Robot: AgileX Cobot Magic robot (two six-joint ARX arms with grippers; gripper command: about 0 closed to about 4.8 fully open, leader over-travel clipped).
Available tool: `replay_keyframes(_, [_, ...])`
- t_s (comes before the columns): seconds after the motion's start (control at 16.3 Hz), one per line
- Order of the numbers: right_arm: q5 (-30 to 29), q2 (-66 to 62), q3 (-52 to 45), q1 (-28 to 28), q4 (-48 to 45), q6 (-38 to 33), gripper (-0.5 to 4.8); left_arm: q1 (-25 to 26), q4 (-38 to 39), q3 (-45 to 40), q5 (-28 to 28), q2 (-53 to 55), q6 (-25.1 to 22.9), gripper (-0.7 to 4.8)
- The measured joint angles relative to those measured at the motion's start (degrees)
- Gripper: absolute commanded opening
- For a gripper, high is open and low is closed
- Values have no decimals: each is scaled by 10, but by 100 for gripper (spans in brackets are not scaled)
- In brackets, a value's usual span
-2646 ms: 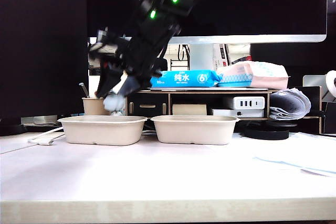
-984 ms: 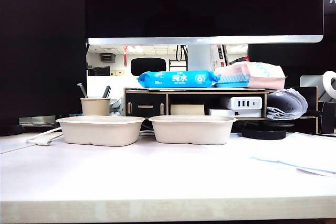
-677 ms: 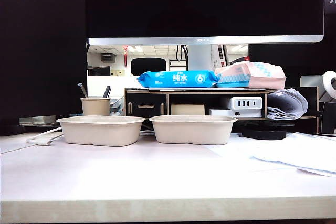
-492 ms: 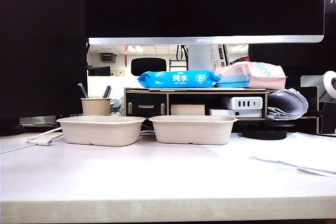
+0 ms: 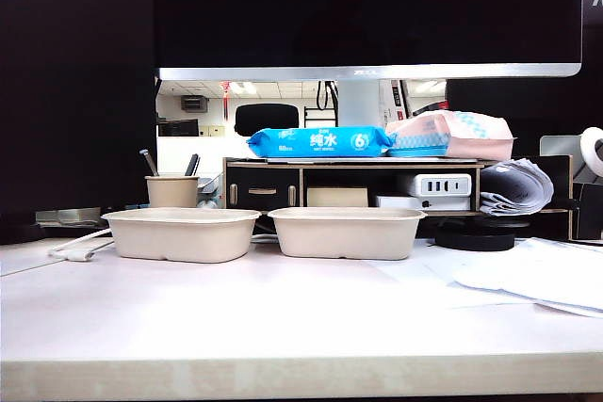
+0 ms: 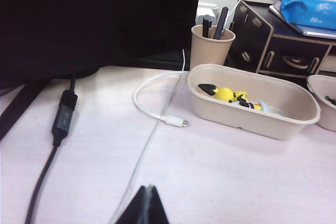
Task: Put the dolls with similar sizes into the same paper box, while dolls with different sizes go into separate paper boxes.
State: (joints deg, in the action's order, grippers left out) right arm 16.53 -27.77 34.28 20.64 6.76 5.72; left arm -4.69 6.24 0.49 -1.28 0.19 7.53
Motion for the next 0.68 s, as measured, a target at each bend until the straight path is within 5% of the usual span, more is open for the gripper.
replay_keyframes(0.25, [-17,110,-196,-99,-80,-30,-5,0,0,0,0,0,0,-5])
replay_keyframes(0.68, [-47,224,-322,-181,-51,-114,-5,0,0,0,0,0,0,-5])
